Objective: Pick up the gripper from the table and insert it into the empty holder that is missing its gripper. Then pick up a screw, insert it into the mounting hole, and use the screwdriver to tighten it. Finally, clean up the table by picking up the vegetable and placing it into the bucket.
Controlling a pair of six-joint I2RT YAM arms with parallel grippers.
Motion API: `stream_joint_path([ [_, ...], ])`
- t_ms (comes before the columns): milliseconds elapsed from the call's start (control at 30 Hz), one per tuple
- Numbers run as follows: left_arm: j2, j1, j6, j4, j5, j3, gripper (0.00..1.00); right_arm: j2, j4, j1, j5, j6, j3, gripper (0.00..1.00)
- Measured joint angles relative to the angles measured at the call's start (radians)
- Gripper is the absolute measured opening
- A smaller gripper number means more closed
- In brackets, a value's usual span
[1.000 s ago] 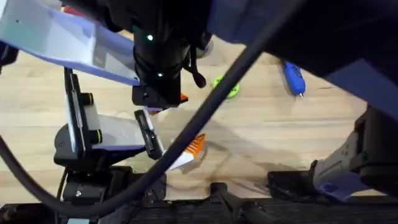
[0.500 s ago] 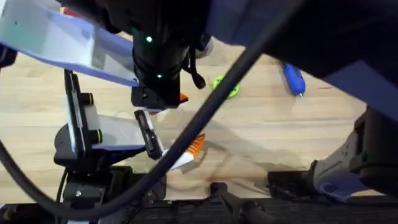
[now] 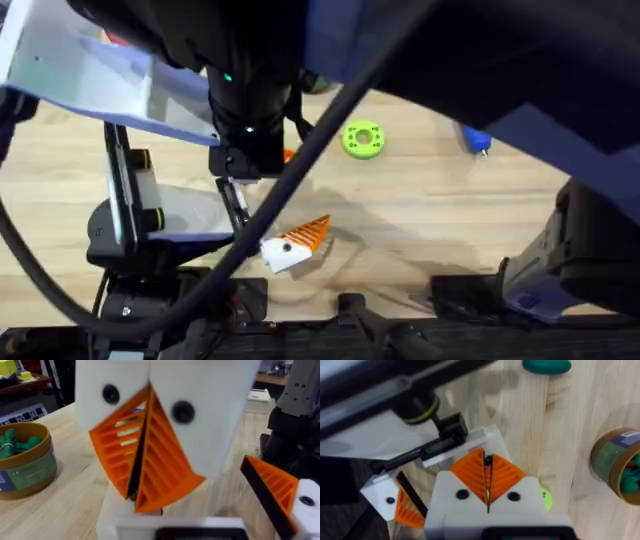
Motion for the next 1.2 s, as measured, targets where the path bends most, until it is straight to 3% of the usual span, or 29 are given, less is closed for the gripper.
stream_joint_path([
  [367,0.000,0.000,0.000,0.000,0.000,0.000,0.987,0.000,0.000,0.000,0.000,0.000,0.000,0.003],
  [400,0.000,0.000,0.000,0.000,0.000,0.000,0.986,0.000,0.000,0.000,0.000,0.004,0.000,0.048],
  [600,0.000,0.000,0.000,0.000,0.001,0.000,0.986,0.000,-0.011,-0.005,0.027,0.003,0.001,0.894],
  [633,0.000,0.000,0.000,0.000,0.001,0.000,0.987,0.000,-0.014,-0.008,0.031,-0.001,0.001,0.964],
  [1000,0.000,0.000,0.000,0.000,0.004,0.000,0.986,-0.001,-0.033,-0.008,0.032,0.007,0.006,0.993],
  [1200,0.000,0.000,0.000,0.000,0.004,0.000,0.986,-0.022,-0.063,-0.028,0.024,0.110,0.039,0.992],
])
